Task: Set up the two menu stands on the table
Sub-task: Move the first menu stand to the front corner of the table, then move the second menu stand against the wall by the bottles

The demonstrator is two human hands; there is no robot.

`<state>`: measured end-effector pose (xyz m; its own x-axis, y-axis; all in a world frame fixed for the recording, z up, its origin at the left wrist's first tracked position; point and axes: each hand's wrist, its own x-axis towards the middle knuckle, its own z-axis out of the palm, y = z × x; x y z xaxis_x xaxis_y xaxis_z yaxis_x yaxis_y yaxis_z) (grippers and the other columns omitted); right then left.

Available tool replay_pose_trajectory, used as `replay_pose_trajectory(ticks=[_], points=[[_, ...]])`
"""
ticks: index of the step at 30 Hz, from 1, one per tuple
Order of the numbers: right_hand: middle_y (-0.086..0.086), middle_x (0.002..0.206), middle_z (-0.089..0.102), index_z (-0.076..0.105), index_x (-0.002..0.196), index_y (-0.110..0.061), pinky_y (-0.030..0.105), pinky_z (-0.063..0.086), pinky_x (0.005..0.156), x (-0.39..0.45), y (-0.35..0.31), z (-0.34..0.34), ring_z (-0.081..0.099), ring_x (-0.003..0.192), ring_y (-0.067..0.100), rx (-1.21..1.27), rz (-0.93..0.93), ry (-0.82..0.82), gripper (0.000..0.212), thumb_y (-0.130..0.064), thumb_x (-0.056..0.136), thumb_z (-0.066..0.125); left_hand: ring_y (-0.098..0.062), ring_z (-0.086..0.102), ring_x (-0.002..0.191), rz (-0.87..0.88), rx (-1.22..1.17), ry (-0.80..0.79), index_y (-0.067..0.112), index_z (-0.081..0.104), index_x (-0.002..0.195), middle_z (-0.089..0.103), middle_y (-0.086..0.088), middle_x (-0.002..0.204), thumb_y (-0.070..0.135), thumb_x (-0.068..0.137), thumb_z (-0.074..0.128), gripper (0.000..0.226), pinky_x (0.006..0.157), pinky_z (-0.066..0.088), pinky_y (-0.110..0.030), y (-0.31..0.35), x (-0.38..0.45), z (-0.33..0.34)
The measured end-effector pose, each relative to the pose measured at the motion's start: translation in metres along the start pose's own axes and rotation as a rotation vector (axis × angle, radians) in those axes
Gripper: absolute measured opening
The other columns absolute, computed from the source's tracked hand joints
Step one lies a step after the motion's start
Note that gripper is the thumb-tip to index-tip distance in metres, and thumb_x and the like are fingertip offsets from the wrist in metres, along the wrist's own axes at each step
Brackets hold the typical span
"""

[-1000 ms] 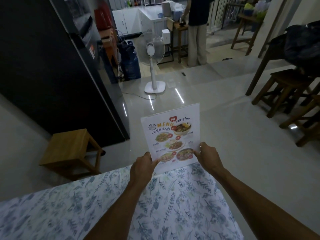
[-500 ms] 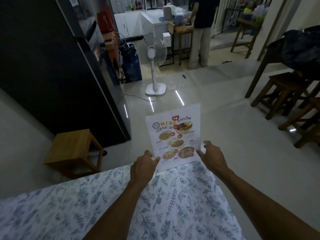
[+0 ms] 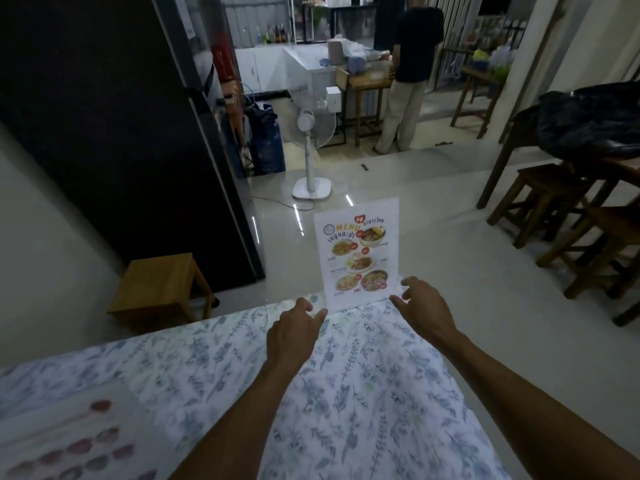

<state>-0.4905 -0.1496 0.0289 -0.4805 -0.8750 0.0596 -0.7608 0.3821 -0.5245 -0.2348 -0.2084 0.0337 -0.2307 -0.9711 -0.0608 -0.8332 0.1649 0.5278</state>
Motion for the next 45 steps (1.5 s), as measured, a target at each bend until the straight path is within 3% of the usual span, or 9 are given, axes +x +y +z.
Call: replay_pose_trajectory(ticks=[5, 8, 16, 20, 23, 31, 41, 45], points=[[-0.001, 0.102, 0.072, 0.059, 0.121, -0.020, 0.029, 0.047, 0.069, -0.078, -0.033, 0.008, 0.064, 0.086, 0.015, -0.012, -0.045, -0.015, 0.042, -0.045, 0.088, 0.066, -0.015, 0.069, 0.094, 0.052, -0.014, 0.021, 0.027, 0.058, 0.117, 0.073, 0.007, 0.107, 0.067, 0.094, 0.045, 0.047, 0.076, 0.053, -0.030, -0.039, -0.086, -0.027], [-0.002, 0.099, 0.073, 0.060, 0.118, -0.021, 0.027, 0.047, 0.066, -0.126, -0.057, 0.019, 0.059, 0.079, 0.009, -0.012, -0.055, -0.036, 0.041, -0.047, 0.087, 0.067, -0.014, 0.068, 0.094, 0.051, -0.018, 0.042, 0.026, 0.058, 0.118, 0.073, 0.006, 0.108, 0.065, 0.094, 0.045, 0.048, 0.079, 0.054, -0.031, -0.067, -0.132, -0.047], [-0.004, 0.101, 0.072, 0.057, 0.122, -0.022, 0.030, 0.049, 0.067, -0.246, -0.154, 0.056, 0.067, 0.090, 0.015, -0.013, -0.193, -0.132, 0.042, -0.046, 0.089, 0.064, -0.016, 0.070, 0.089, -0.007, -0.050, 0.133, 0.024, 0.059, 0.115, 0.074, 0.005, 0.103, 0.065, 0.094, 0.048, 0.047, 0.074, 0.057, -0.034, -0.159, -0.240, -0.113], [-0.006, 0.100, 0.072, 0.056, 0.123, -0.023, 0.028, 0.047, 0.067, -0.291, -0.205, 0.080, 0.066, 0.089, 0.013, 0.015, -0.262, -0.197, 0.042, -0.047, 0.090, 0.063, -0.016, 0.070, 0.090, -0.079, -0.029, 0.183, 0.024, 0.059, 0.111, 0.074, 0.004, 0.103, 0.062, 0.095, 0.049, 0.042, 0.066, 0.050, -0.029, -0.212, -0.281, -0.148], [-0.007, 0.100, 0.072, 0.055, 0.124, -0.024, 0.028, 0.048, 0.066, -0.315, -0.236, 0.097, 0.067, 0.091, 0.013, -0.006, -0.350, -0.247, 0.042, -0.047, 0.090, 0.062, -0.018, 0.069, 0.089, -0.153, -0.009, 0.197, 0.025, 0.057, 0.108, 0.073, 0.003, 0.103, 0.063, 0.094, 0.047, 0.041, 0.070, 0.052, -0.031, -0.251, -0.301, -0.170], [-0.004, 0.104, 0.074, 0.055, 0.127, -0.022, 0.032, 0.055, 0.074, -0.326, -0.278, 0.129, 0.069, 0.089, 0.014, -0.047, -0.323, -0.296, 0.044, -0.047, 0.091, 0.061, -0.017, 0.071, 0.089, -0.279, 0.030, 0.233, 0.024, 0.057, 0.115, 0.075, 0.004, 0.105, 0.064, 0.094, 0.046, 0.046, 0.074, 0.057, -0.033, -0.321, -0.322, -0.197], [-0.001, 0.110, 0.074, 0.053, 0.131, -0.019, 0.034, 0.057, 0.075, -0.278, -0.278, 0.176, 0.069, 0.096, 0.018, -0.155, -0.239, -0.379, 0.055, -0.054, 0.089, 0.060, -0.018, 0.071, 0.094, -0.412, 0.051, 0.178, 0.024, 0.055, 0.118, 0.074, 0.003, 0.111, 0.053, 0.094, 0.057, 0.038, 0.075, 0.054, -0.031, -0.346, -0.268, -0.186], [0.000, 0.112, 0.072, 0.052, 0.132, -0.021, 0.032, 0.056, 0.071, -0.258, -0.280, 0.193, 0.069, 0.096, 0.017, -0.160, -0.301, -0.482, 0.055, -0.055, 0.089, 0.060, -0.020, 0.071, 0.099, -0.479, -0.037, 0.204, 0.021, 0.051, 0.125, 0.068, 0.001, 0.121, 0.053, 0.088, 0.066, 0.052, 0.081, 0.057, -0.038, -0.350, -0.240, -0.179]])
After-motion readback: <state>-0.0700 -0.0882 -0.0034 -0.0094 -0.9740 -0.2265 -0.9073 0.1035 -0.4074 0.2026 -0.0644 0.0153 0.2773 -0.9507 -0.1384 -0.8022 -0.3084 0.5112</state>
